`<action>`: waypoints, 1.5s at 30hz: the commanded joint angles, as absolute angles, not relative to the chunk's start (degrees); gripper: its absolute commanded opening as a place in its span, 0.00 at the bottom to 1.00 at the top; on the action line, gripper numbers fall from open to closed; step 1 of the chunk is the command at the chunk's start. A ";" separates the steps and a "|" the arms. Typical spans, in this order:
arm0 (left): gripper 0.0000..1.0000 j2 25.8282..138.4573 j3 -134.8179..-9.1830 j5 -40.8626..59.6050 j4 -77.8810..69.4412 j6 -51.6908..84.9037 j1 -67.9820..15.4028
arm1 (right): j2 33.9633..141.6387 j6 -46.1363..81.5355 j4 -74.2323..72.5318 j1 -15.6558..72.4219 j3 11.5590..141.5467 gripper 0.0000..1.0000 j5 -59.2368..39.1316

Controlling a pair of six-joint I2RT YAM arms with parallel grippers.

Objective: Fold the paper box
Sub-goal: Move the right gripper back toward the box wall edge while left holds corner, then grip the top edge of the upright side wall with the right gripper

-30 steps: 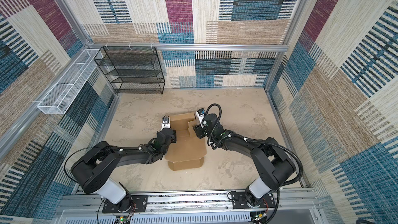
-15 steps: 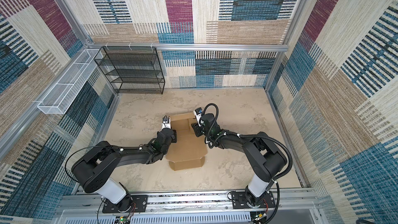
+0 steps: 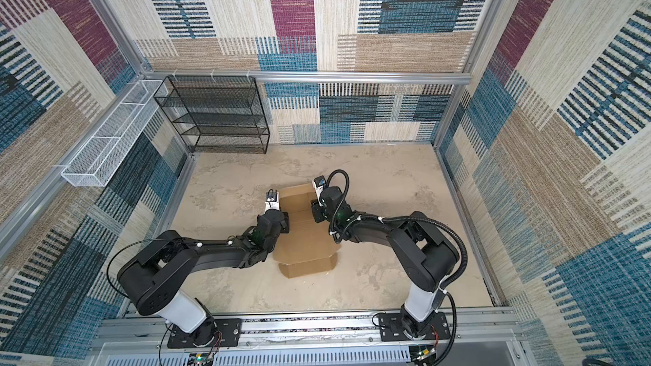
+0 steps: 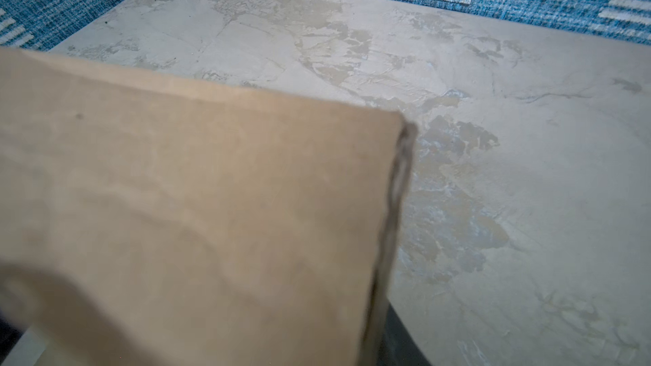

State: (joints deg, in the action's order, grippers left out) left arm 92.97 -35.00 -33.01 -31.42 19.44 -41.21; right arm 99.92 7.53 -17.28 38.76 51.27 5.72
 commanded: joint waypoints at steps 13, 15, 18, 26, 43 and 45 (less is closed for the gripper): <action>0.00 93.74 -35.57 -29.62 -27.87 19.60 -41.97 | 102.52 12.10 -21.89 40.85 51.85 0.38 11.27; 0.00 93.77 -35.60 -29.62 -27.89 19.69 -42.06 | 102.80 12.46 -21.88 41.12 52.03 0.36 13.12; 0.00 93.79 -35.65 -29.71 -27.86 19.77 -42.15 | 103.24 12.91 -21.75 41.46 52.37 0.34 14.94; 0.00 93.78 -35.77 -29.88 -27.86 19.78 -42.31 | 104.59 14.05 -21.01 42.10 53.04 0.35 17.74; 0.00 93.67 -35.90 -30.06 -27.65 19.68 -42.36 | 105.38 15.37 -20.16 42.71 53.83 0.21 21.35; 0.00 93.43 -35.95 -30.14 -27.59 19.75 -42.36 | 105.53 15.39 -19.99 42.80 53.88 0.21 21.46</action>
State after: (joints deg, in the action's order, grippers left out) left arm 93.51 -35.79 -34.09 -30.92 19.57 -42.13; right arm 105.36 14.92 -18.92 42.46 53.43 22.11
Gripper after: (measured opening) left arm 0.075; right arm 0.210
